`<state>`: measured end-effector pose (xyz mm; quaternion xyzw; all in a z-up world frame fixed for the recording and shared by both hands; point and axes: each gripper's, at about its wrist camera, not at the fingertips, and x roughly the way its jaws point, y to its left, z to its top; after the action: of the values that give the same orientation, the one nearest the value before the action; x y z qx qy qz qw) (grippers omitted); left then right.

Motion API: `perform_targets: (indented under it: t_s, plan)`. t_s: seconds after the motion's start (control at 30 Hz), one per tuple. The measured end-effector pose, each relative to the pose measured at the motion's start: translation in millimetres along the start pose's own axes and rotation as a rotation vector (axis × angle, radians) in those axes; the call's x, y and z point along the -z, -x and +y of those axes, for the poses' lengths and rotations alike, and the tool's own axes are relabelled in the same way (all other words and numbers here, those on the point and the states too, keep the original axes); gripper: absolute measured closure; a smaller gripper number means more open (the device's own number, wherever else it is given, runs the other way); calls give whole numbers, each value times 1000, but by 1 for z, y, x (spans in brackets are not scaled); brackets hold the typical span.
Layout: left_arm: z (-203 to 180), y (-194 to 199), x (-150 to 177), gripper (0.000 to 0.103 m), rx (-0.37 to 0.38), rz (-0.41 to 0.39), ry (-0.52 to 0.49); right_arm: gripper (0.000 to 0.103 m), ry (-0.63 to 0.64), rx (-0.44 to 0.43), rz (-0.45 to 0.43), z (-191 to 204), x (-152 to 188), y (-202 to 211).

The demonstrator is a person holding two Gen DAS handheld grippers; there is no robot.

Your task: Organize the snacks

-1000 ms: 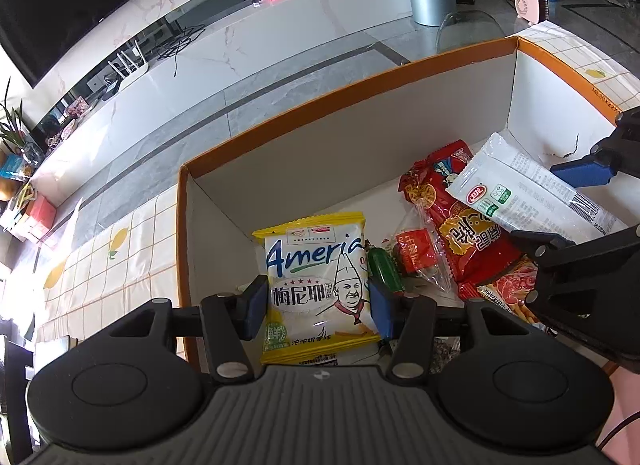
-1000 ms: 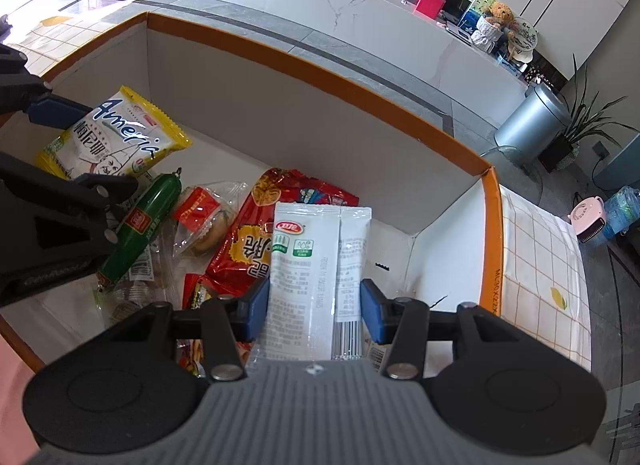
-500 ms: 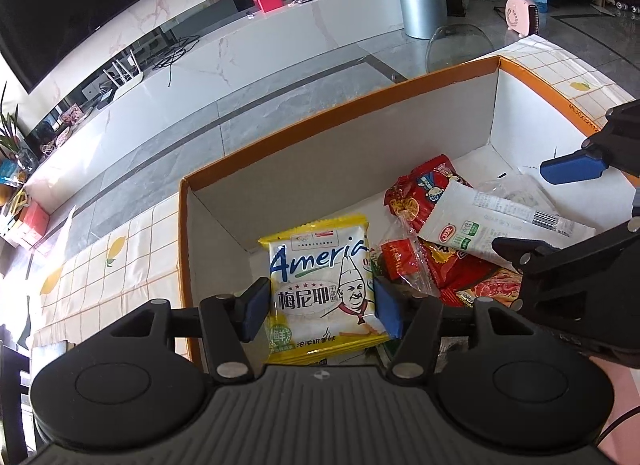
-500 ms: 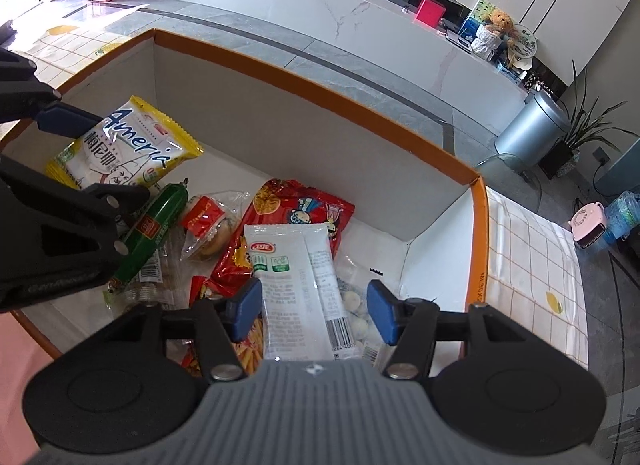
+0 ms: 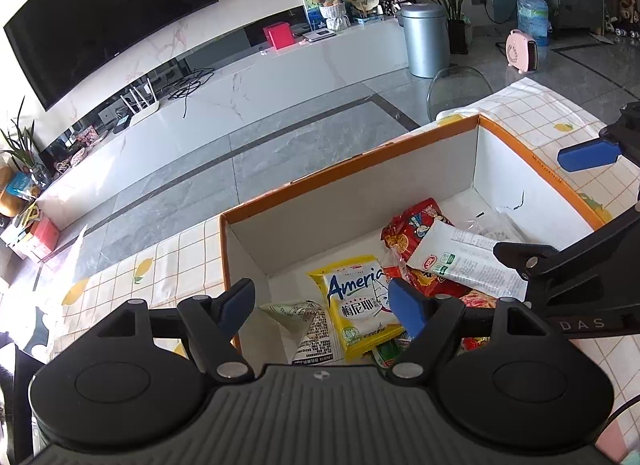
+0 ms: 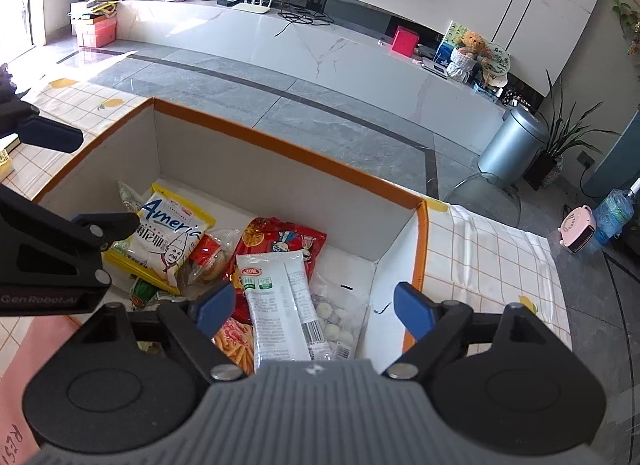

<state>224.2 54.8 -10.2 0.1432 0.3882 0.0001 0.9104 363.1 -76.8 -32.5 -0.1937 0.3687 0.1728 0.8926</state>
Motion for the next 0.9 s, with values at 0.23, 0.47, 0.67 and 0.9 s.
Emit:
perform_targets:
  t_s: [0.23, 0.47, 0.67, 0.9]
  plan:
    - [12, 47, 2, 14, -32, -87, 98, 19, -42, 34, -111, -8, 4, 54]
    - [10, 108, 20, 13, -62, -206, 157, 9, -156, 28, -288, -17, 22, 129]
    - [-6, 150, 38, 11, -61, -277, 170, 4, -205, -5, -386, -9, 47, 181]
    - [-17, 172, 63, 9, -68, -319, 203, 4, -240, -1, -466, 9, 90, 220]
